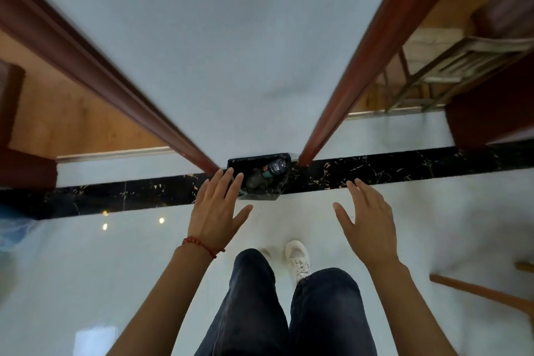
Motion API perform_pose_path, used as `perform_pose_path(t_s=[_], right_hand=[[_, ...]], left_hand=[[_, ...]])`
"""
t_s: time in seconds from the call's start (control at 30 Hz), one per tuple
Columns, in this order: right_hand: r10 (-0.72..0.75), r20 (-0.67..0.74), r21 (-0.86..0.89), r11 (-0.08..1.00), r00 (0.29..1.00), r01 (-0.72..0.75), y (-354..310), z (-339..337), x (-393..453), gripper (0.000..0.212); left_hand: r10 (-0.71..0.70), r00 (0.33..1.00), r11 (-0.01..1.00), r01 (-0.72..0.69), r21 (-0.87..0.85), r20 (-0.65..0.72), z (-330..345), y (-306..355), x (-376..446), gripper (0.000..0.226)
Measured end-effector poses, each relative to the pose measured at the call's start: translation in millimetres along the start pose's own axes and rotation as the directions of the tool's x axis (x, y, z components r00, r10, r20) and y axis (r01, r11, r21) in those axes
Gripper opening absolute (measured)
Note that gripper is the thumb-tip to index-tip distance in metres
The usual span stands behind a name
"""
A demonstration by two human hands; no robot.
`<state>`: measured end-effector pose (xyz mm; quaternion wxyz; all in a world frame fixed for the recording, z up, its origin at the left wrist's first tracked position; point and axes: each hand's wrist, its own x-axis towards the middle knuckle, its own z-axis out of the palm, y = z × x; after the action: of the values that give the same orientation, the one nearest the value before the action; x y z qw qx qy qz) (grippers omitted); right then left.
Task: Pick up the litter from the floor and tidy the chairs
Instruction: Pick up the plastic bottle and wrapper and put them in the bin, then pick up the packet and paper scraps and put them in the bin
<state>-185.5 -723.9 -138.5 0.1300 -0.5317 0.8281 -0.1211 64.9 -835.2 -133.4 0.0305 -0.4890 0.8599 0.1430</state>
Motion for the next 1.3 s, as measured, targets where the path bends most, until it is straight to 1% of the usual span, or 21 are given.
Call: perform_pose_path(t_s=[0.17, 0.27, 0.37, 0.47, 0.53, 0.6, 0.67, 0.7, 0.73, 0.83, 0.9, 0.97, 1.07, 1.2, 1.3], right_hand=[[0.187, -0.107, 0.038, 0.982, 0.977, -0.184, -6, -19, -48, 0.051], [0.298, -0.148, 0.07, 0.954, 0.943, -0.291, -5, -31, -85, 0.051], [0.404, -0.19, 0.091, 0.915, 0.895, -0.393, 3, -44, -129, 0.047], [0.527, -0.215, 0.11, 0.85, 0.822, -0.516, 19, -56, -178, 0.053], [0.61, -0.235, 0.13, 0.792, 0.757, -0.597, 32, -61, -215, 0.053], [0.663, -0.268, 0.136, 0.745, 0.699, -0.653, 47, -65, -252, 0.06], [0.718, -0.292, 0.16, 0.688, 0.632, -0.708, 61, -70, -299, 0.07], [0.73, -0.302, 0.168, 0.674, 0.613, -0.72, 66, -71, -317, 0.071], [0.732, -0.321, 0.175, 0.67, 0.601, -0.722, 69, -72, -326, 0.069], [0.803, -0.347, 0.223, 0.573, 0.485, -0.789, 90, -79, -398, 0.053], [0.827, -0.376, 0.244, 0.523, 0.418, -0.816, 103, -82, -445, 0.048], [0.851, -0.391, 0.263, 0.468, 0.351, -0.843, 114, -85, -490, 0.049], [0.883, -0.401, 0.304, 0.382, 0.246, -0.873, 129, -91, -551, 0.058], [0.909, -0.407, 0.348, 0.246, 0.09, -0.905, 143, -91, -621, 0.059], [0.918, -0.394, 0.4, 0.139, -0.033, -0.906, 154, -89, -660, 0.06]], left_hand=[[0.207, 0.978, 0.977, -0.208, 0.051, 0.026, -26, 7, 7, 0.062], [0.311, 0.948, 0.946, -0.316, 0.078, 0.064, -37, 23, 6, 0.062], [0.402, 0.909, 0.908, -0.411, 0.077, 0.109, -41, 48, 0, 0.063], [0.501, 0.853, 0.855, -0.514, 0.072, 0.143, -42, 83, -12, 0.072], [0.565, 0.807, 0.81, -0.582, 0.073, 0.171, -38, 111, -23, 0.075], [0.631, 0.755, 0.76, -0.648, 0.053, 0.18, -31, 141, -37, 0.074], [0.7, 0.687, 0.692, -0.72, 0.054, 0.196, -21, 179, -58, 0.073], [0.718, 0.669, 0.672, -0.738, 0.058, 0.195, -17, 192, -65, 0.073], [0.722, 0.665, 0.667, -0.743, 0.064, 0.191, -17, 200, -68, 0.073], [0.796, 0.569, 0.571, -0.819, 0.055, 0.207, -5, 260, -115, 0.074], [0.842, 0.496, 0.495, -0.867, 0.061, 0.213, 7, 300, -148, 0.076], [0.869, 0.429, 0.43, -0.901, 0.053, 0.245, 19, 337, -182, 0.078], [0.909, 0.324, 0.328, -0.944, 0.03, 0.261, 40, 389, -228, 0.078], [0.946, 0.159, 0.171, -0.985, -0.018, 0.282, 62, 453, -286, 0.072], [0.952, 0.021, 0.038, -0.998, -0.049, 0.304, 79, 498, -323, 0.069]])
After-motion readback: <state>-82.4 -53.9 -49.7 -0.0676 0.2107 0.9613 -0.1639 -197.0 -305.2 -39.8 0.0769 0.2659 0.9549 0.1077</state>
